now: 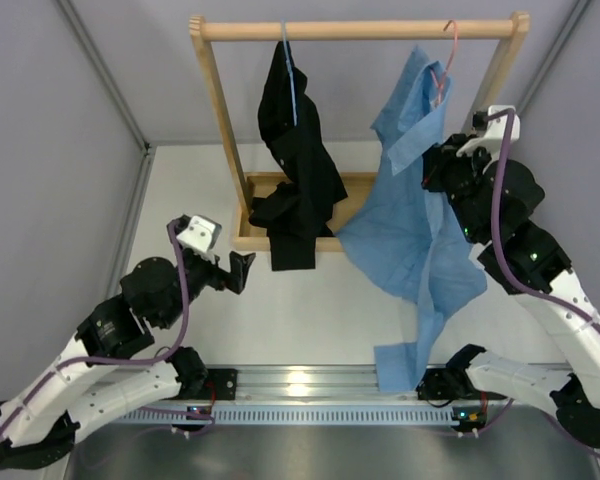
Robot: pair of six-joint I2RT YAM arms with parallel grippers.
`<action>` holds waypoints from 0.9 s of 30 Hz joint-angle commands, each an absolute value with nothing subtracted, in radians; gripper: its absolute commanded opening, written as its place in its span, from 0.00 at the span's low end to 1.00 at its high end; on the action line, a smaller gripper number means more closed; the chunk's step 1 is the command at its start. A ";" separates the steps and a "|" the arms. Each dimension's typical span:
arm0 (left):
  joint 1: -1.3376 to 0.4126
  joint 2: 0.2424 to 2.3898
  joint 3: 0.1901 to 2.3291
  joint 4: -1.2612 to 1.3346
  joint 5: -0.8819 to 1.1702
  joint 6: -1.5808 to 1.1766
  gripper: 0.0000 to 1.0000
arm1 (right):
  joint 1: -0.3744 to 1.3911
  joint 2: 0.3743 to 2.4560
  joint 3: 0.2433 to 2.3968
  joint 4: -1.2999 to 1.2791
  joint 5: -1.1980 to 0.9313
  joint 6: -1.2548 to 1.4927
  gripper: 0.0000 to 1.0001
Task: Place the shirt on the hanger
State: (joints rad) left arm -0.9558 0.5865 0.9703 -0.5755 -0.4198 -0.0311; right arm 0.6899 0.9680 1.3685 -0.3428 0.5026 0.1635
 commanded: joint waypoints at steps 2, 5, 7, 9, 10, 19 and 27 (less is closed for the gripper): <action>-0.842 0.538 0.957 -0.503 -0.471 -0.037 0.98 | 0.551 1.041 1.494 -0.164 0.306 0.248 0.00; -0.709 0.512 0.931 -0.474 -0.466 -0.040 0.98 | 0.483 1.100 1.548 -0.163 0.235 0.293 0.00; -0.602 0.509 0.922 -0.451 -0.457 -0.043 0.98 | 0.460 1.138 1.581 -0.163 0.197 0.317 0.00; -0.511 0.521 0.917 -0.442 -0.422 -0.060 0.98 | 0.440 1.161 1.597 -0.157 0.144 0.334 0.00; -0.482 0.529 0.917 -0.436 -0.405 -0.066 0.98 | 0.439 1.175 1.604 -0.152 0.135 0.336 0.00; -0.400 0.543 0.902 -0.428 -0.362 -0.101 0.98 | 0.422 1.123 1.410 -0.011 0.091 0.399 0.00; -0.400 0.534 0.887 -0.426 -0.339 -0.106 0.98 | 0.365 1.118 1.339 -0.011 0.049 0.431 0.00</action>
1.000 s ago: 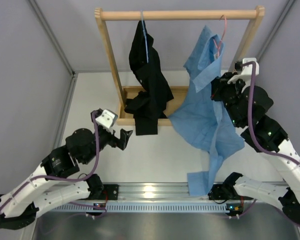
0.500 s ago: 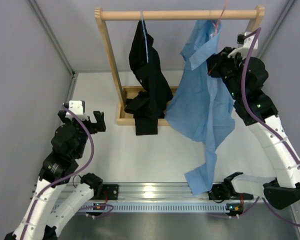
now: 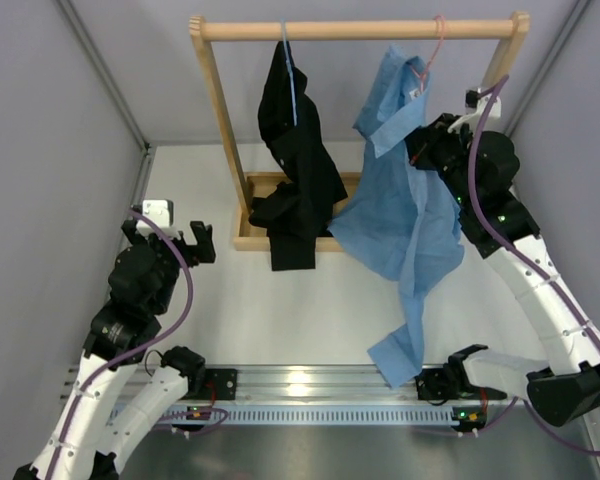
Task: Place the shirt on the hanger
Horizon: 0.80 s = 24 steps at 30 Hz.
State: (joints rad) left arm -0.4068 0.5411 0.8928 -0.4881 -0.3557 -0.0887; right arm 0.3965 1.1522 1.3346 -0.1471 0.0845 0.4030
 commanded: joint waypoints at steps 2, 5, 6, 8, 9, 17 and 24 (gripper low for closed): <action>-0.400 0.537 0.887 -0.428 -0.337 -0.106 0.98 | 0.339 1.118 1.328 -0.011 0.023 0.443 0.00; -0.400 0.538 0.887 -0.426 -0.330 -0.106 0.98 | 0.319 1.118 1.313 0.037 0.006 0.474 0.00; -0.400 0.538 0.887 -0.428 -0.330 -0.107 0.98 | 0.318 1.117 1.312 0.046 0.006 0.480 0.00; -0.400 0.540 0.887 -0.426 -0.330 -0.107 0.98 | 0.318 1.111 1.290 0.077 0.008 0.497 0.00; -0.400 0.538 0.885 -0.426 -0.328 -0.107 0.98 | 0.318 1.109 1.281 0.095 0.006 0.512 0.00; -0.400 0.546 0.884 -0.426 -0.314 -0.106 0.98 | 0.318 1.135 1.258 0.104 -0.045 0.505 0.00; -0.400 0.551 0.884 -0.426 -0.318 -0.106 0.98 | 0.318 1.109 1.230 0.094 -0.046 0.471 0.20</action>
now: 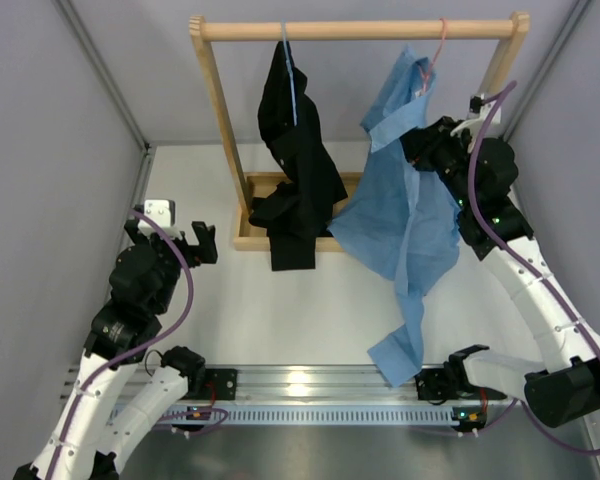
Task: Place the shirt on the hanger
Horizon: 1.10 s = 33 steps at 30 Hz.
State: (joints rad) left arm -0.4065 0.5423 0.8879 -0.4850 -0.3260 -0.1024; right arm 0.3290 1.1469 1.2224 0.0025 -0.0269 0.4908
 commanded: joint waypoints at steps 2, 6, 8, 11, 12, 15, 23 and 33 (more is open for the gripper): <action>-0.400 0.552 0.884 -0.425 -0.318 -0.104 0.98 | 0.318 1.100 1.230 0.089 -0.044 0.465 0.35; -0.400 0.558 0.882 -0.426 -0.324 -0.106 0.98 | 0.318 1.077 1.226 0.071 -0.038 0.442 0.59; -0.400 0.566 0.882 -0.426 -0.330 -0.107 0.98 | 0.318 1.062 1.232 0.051 -0.038 0.416 0.72; -0.397 0.581 0.887 -0.426 -0.360 -0.118 0.98 | 0.318 1.031 1.247 -0.020 -0.040 0.352 0.99; -0.394 0.584 0.888 -0.428 -0.374 -0.123 0.98 | 0.319 1.019 1.252 -0.053 -0.041 0.330 0.99; -0.370 0.607 0.897 -0.440 -0.429 -0.150 0.98 | 0.319 0.941 1.246 -0.181 -0.029 0.232 1.00; -0.316 0.681 0.942 -0.552 -0.505 -0.245 0.98 | 0.328 0.666 1.106 -0.520 0.290 0.087 1.00; -0.316 0.522 0.841 -0.626 -0.491 -0.302 0.98 | 0.330 0.315 0.918 -0.678 0.357 0.055 1.00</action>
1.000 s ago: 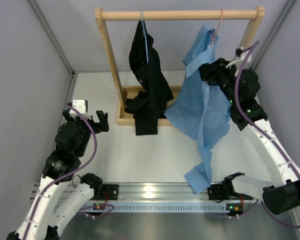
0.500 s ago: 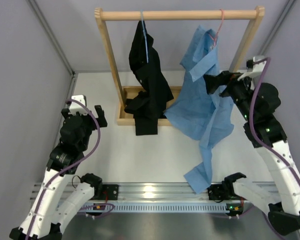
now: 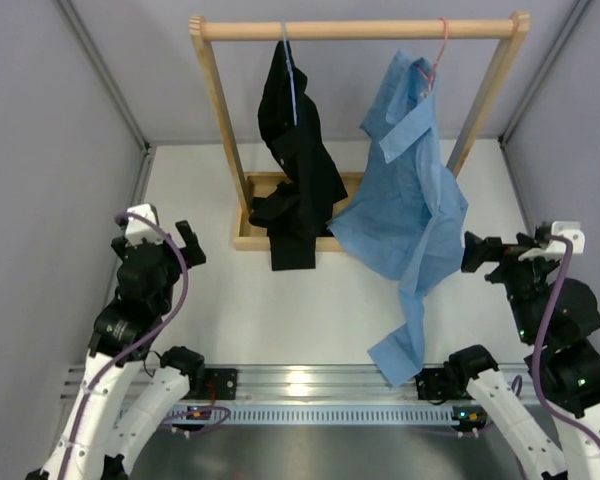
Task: Place the shirt on the hanger
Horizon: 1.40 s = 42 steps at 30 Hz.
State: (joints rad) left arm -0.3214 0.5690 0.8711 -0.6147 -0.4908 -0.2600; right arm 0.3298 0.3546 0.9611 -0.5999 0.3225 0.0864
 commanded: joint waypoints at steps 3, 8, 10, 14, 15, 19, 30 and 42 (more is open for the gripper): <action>-0.316 0.499 0.810 -0.612 -0.486 -0.311 0.98 | 0.331 0.279 0.885 -0.696 0.356 0.074 0.99; -0.316 0.497 0.792 -0.603 -0.446 -0.321 0.98 | 0.331 0.255 0.844 -0.710 0.387 0.117 0.99; -0.316 0.489 0.787 -0.598 -0.405 -0.314 0.98 | 0.330 0.238 0.833 -0.709 0.388 0.118 0.99; -0.316 0.474 0.778 -0.588 -0.368 -0.305 0.98 | 0.331 0.222 0.818 -0.696 0.377 0.120 1.00; -0.316 0.468 0.775 -0.586 -0.365 -0.302 0.98 | 0.330 0.222 0.815 -0.695 0.373 0.120 1.00; -0.316 0.460 0.773 -0.583 -0.356 -0.296 0.98 | 0.330 0.224 0.810 -0.687 0.382 0.121 0.99; -0.316 0.448 0.772 -0.584 -0.357 -0.287 0.98 | 0.330 0.235 0.816 -0.684 0.379 0.123 1.00; -0.316 0.449 0.770 -0.583 -0.356 -0.285 0.98 | 0.330 0.242 0.805 -0.683 0.387 0.098 0.99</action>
